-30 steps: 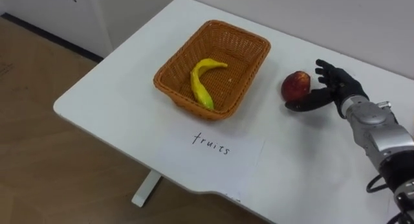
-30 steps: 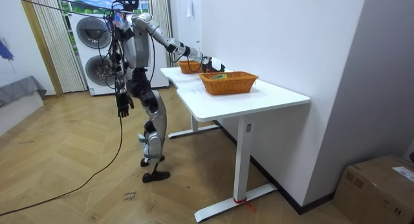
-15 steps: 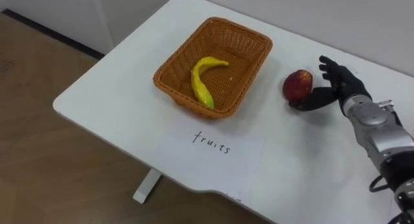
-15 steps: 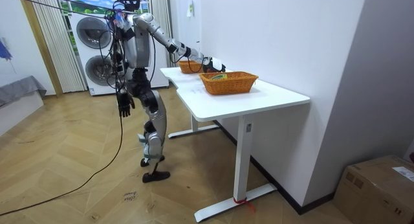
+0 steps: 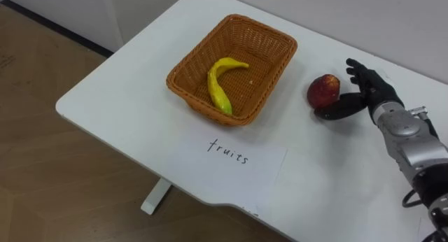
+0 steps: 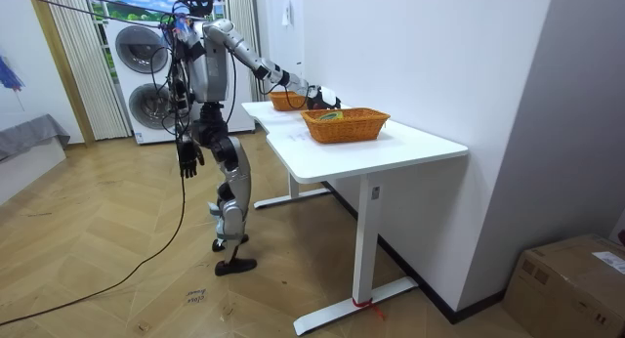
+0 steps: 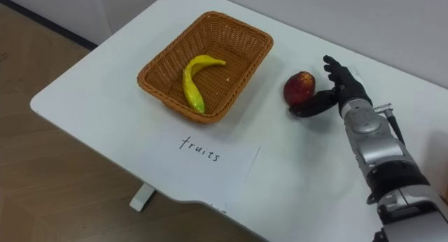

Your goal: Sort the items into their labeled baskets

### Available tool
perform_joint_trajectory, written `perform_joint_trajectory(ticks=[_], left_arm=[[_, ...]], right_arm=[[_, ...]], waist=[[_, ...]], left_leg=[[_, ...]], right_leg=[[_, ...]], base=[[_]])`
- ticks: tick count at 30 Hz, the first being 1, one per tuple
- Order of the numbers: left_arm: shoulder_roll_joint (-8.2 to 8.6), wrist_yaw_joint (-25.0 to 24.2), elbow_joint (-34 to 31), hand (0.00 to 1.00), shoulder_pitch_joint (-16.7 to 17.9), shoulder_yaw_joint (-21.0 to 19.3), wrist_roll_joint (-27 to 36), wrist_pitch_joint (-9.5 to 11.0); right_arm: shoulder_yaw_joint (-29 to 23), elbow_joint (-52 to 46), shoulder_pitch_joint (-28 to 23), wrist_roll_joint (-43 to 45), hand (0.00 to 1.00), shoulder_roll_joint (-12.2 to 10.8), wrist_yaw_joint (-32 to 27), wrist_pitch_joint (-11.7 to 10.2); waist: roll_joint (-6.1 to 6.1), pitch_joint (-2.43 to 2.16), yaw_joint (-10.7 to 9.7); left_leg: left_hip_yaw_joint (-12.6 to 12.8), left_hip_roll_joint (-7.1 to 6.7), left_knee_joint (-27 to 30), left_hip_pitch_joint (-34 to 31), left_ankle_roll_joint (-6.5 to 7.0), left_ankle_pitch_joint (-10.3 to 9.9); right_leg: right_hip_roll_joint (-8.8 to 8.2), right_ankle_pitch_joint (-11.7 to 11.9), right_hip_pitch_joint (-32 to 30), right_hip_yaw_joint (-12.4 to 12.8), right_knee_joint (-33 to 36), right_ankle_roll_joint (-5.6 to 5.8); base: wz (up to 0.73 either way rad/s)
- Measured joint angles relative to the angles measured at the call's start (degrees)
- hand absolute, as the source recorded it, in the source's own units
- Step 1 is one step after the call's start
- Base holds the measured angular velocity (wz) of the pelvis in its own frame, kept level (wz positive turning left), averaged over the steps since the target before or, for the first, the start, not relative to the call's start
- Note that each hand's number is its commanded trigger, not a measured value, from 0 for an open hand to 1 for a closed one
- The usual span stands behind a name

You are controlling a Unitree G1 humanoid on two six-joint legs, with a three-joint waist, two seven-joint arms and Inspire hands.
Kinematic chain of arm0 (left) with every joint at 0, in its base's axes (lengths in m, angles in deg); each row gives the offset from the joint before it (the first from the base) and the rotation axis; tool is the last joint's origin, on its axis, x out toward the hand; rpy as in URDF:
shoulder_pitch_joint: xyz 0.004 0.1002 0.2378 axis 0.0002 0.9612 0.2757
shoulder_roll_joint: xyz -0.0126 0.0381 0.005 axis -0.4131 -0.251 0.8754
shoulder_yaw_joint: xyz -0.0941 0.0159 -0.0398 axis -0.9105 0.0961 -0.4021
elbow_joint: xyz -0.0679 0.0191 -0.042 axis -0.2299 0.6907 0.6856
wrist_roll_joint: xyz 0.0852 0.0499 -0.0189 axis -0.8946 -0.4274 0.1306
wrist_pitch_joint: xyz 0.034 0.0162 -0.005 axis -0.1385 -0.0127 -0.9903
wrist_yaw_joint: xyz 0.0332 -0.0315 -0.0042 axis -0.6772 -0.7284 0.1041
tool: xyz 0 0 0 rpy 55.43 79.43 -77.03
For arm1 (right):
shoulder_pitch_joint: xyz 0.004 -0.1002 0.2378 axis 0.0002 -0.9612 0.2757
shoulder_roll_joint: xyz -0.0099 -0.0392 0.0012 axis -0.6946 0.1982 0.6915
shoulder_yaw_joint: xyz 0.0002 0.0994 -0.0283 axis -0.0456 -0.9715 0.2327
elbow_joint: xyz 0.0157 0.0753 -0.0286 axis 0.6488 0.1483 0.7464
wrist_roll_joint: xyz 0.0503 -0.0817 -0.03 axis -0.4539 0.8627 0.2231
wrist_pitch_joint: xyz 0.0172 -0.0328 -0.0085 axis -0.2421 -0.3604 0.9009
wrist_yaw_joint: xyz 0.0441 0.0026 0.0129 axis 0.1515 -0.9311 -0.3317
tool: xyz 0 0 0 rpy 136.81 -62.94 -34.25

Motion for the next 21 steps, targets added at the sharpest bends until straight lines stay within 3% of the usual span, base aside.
perform_joint_trajectory(ticks=[21], left_arm=[[-0.41,-2.5,0.0,0.0,-0.3,0.1,0.0,1.2]], right_arm=[[3.1,-0.4,0.2,0.4,0.0,-0.1,0.7,-1.8]], waist=[[-0.18,-0.14,0.1]], left_leg=[[0.1,0.8,-0.3,-0.6,-0.99,0.4]], right_leg=[[0.69,0.4,0.0,-0.1,-0.4,-0.89]], base=[[0.0]])
